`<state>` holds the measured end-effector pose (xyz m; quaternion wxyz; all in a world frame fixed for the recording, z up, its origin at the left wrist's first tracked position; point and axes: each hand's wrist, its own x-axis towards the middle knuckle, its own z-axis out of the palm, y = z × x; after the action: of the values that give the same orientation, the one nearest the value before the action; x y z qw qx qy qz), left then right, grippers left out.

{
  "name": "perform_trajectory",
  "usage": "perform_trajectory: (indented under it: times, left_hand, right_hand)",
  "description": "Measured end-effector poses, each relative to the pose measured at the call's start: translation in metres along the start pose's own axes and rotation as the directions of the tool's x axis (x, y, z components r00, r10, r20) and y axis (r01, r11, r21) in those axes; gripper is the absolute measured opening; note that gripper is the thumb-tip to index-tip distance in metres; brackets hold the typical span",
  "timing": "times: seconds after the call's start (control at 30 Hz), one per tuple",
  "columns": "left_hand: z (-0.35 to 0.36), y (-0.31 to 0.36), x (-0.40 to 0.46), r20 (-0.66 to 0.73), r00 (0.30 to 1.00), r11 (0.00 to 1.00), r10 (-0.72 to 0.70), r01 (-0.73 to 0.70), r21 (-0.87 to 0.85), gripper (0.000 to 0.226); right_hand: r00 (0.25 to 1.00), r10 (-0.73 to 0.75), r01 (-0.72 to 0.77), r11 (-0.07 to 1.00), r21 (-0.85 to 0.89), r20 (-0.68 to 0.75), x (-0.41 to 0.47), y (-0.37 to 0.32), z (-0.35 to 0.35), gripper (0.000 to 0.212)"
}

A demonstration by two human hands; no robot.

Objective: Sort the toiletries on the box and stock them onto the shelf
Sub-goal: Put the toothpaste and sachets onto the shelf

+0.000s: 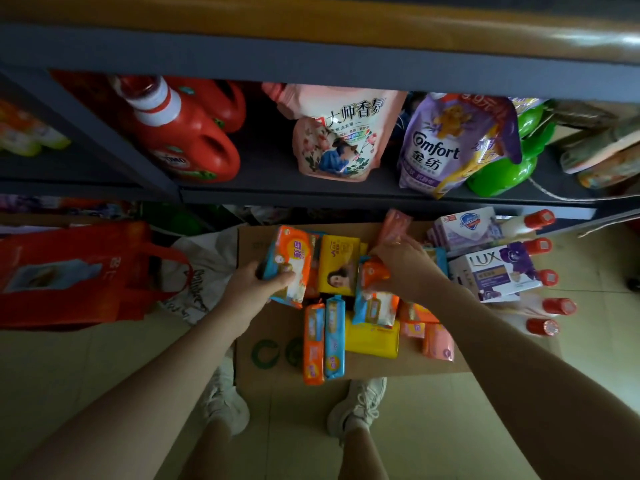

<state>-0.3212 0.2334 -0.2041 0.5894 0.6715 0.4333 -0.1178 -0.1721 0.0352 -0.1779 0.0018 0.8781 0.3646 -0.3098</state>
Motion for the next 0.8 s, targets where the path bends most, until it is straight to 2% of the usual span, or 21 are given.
perform_trajectory:
  times: [0.1,0.2,0.23,0.27,0.33,0.4,0.47,0.5,0.67,0.7,0.77,0.8]
  left_hand:
    - [-0.013,0.009,-0.015,0.065,0.997,0.99,-0.047,0.055,-0.131,0.014]
    - [-0.026,0.025,-0.034,0.099,0.995,0.988,0.009,0.007,-0.157,0.012]
    - [-0.03,0.033,-0.041,0.11,0.993,0.986,0.045,-0.026,-0.166,0.008]
    - [-0.035,0.041,-0.049,0.121,0.989,0.983,0.08,-0.058,-0.176,0.004]
    - [-0.045,0.056,-0.063,0.134,0.982,0.975,0.129,-0.101,-0.198,0.007]
    - [-0.056,0.073,-0.076,0.152,0.975,0.965,0.164,-0.127,-0.229,0.014]
    - [-0.065,0.09,-0.086,0.177,0.967,0.96,0.182,-0.136,-0.245,0.022]
    - [-0.069,0.098,-0.091,0.184,0.965,0.954,0.189,-0.136,-0.267,0.024]
    - [-0.079,0.139,-0.114,0.181,0.955,0.928,0.235,-0.166,-0.333,0.028]
    - [-0.079,0.145,-0.118,0.173,0.952,0.919,0.253,-0.181,-0.35,0.03]
    - [-0.079,0.156,-0.125,0.144,0.948,0.892,0.284,-0.206,-0.403,0.029]
    - [-0.078,0.16,-0.128,0.118,0.947,0.876,0.298,-0.223,-0.428,0.026]
  right_hand:
    - [1.0,0.017,-0.018,0.968,0.25,0.006,-0.017,-0.001,-0.012,0.057]
    - [0.99,0.139,-0.117,0.863,0.492,-0.007,-0.036,0.0,-0.025,0.053]
    - [0.982,0.187,-0.153,0.774,0.614,0.009,-0.044,-0.001,-0.032,0.046]
    - [0.974,0.222,-0.175,0.633,0.754,0.039,-0.053,-0.004,-0.04,0.038]
    - [0.964,0.251,-0.155,0.288,0.945,0.082,-0.07,-0.012,-0.056,0.02]
    - [0.956,0.276,-0.107,0.021,0.994,0.097,-0.085,-0.023,-0.072,0.012]
    - [0.953,0.276,-0.077,-0.167,0.983,0.122,-0.096,-0.032,-0.088,0.015]
    - [0.952,0.278,-0.067,-0.225,0.972,0.13,-0.1,-0.036,-0.095,0.015]
    - [0.957,0.248,-0.034,-0.424,0.905,0.152,-0.115,-0.048,-0.129,0.012]
    - [0.962,0.232,-0.025,-0.439,0.898,0.141,-0.117,-0.047,-0.133,0.021]
    - [0.977,0.177,-0.019,-0.468,0.884,0.115,-0.118,-0.047,-0.142,0.063]
    - [0.982,0.149,-0.028,-0.485,0.874,0.114,-0.118,-0.048,-0.146,0.074]
